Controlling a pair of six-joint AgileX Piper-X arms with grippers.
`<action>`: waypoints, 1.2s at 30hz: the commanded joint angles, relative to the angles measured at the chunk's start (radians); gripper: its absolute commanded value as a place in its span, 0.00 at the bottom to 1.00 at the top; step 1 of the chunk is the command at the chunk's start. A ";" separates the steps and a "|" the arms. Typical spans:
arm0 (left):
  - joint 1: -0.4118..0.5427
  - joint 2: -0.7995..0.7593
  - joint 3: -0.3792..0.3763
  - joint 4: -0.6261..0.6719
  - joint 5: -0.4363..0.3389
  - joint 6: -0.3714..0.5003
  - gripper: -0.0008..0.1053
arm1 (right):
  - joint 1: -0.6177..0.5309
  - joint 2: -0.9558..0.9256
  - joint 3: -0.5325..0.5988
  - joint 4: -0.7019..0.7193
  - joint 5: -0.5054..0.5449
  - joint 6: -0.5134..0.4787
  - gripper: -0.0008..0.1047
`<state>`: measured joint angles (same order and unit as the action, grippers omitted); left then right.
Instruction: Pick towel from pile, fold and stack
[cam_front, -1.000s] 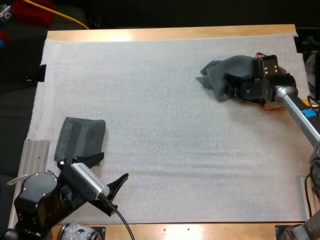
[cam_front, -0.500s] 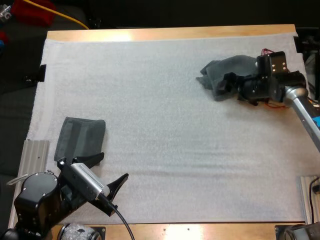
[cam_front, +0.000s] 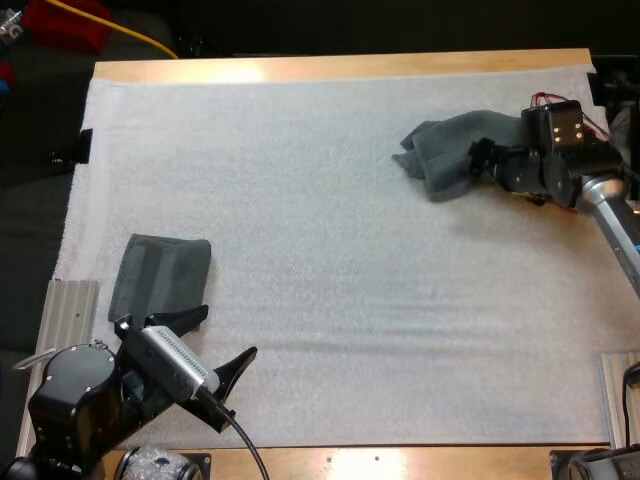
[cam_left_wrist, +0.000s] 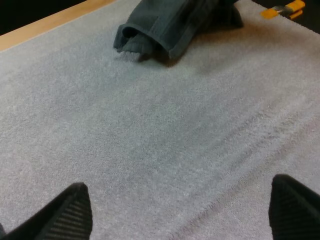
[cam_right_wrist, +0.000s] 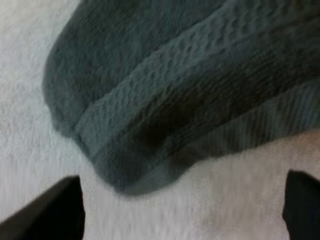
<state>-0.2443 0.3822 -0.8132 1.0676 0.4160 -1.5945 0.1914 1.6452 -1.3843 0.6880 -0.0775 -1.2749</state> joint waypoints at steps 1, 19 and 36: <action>-0.005 0.005 -0.007 -0.004 0.006 0.000 0.67 | -0.002 -0.010 -0.006 -0.016 0.042 0.016 0.75; -0.005 0.005 -0.007 -0.004 0.006 0.000 0.67 | -0.095 0.063 -0.006 -0.133 -0.107 0.203 0.75; -0.005 0.005 -0.007 -0.004 0.006 0.000 0.67 | -0.095 0.067 -0.006 -0.178 -0.107 0.270 0.37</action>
<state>-0.2443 0.3822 -0.8132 1.0676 0.4160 -1.5945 0.1001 1.7145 -1.3843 0.4994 -0.1716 -1.0084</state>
